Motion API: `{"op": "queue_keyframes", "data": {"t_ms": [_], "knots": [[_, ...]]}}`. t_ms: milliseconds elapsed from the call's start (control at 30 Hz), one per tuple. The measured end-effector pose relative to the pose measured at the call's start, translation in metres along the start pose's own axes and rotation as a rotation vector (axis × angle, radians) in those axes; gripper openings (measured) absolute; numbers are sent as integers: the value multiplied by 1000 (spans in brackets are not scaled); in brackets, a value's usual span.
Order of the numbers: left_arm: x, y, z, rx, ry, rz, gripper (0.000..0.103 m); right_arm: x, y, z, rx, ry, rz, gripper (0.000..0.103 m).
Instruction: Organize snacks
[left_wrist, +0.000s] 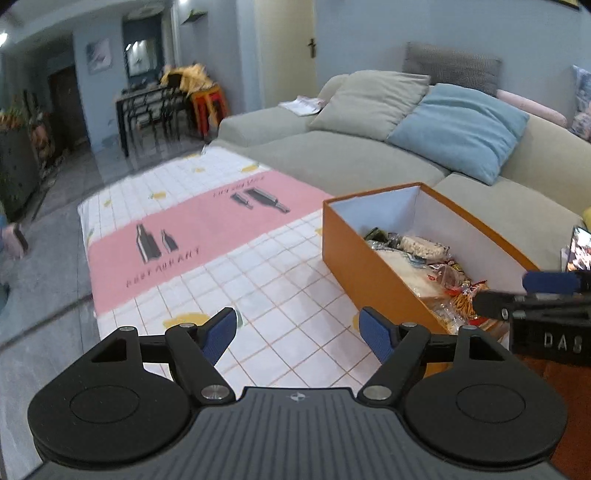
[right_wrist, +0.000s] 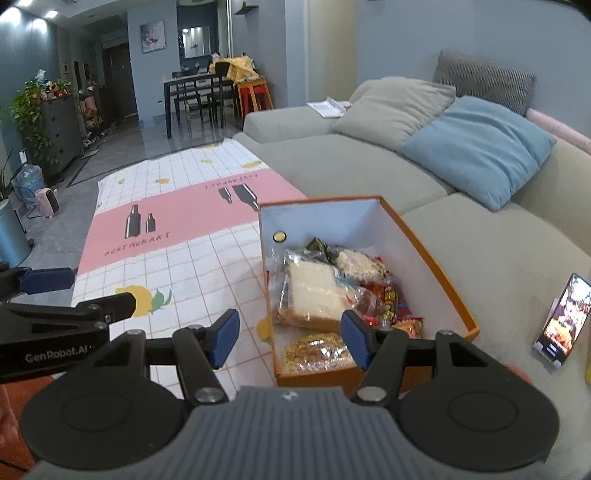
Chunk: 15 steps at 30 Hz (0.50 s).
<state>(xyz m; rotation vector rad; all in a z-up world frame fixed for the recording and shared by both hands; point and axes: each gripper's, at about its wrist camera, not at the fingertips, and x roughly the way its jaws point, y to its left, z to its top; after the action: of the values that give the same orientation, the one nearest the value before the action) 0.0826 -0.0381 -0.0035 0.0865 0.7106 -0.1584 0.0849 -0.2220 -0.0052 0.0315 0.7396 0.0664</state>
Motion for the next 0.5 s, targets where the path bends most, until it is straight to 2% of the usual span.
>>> {"op": "queue_keyframes", "data": {"t_ms": [100, 233, 500], "knots": [[6, 3, -2, -24, 31, 8, 87, 7, -3, -5, 10, 34, 0, 60], [17, -2, -6, 23, 89, 66, 84, 17, -5, -9, 18, 71, -1, 60], [21, -4, -10, 40, 138, 56, 83, 27, -3, -12, 19, 105, 5, 60]]}}
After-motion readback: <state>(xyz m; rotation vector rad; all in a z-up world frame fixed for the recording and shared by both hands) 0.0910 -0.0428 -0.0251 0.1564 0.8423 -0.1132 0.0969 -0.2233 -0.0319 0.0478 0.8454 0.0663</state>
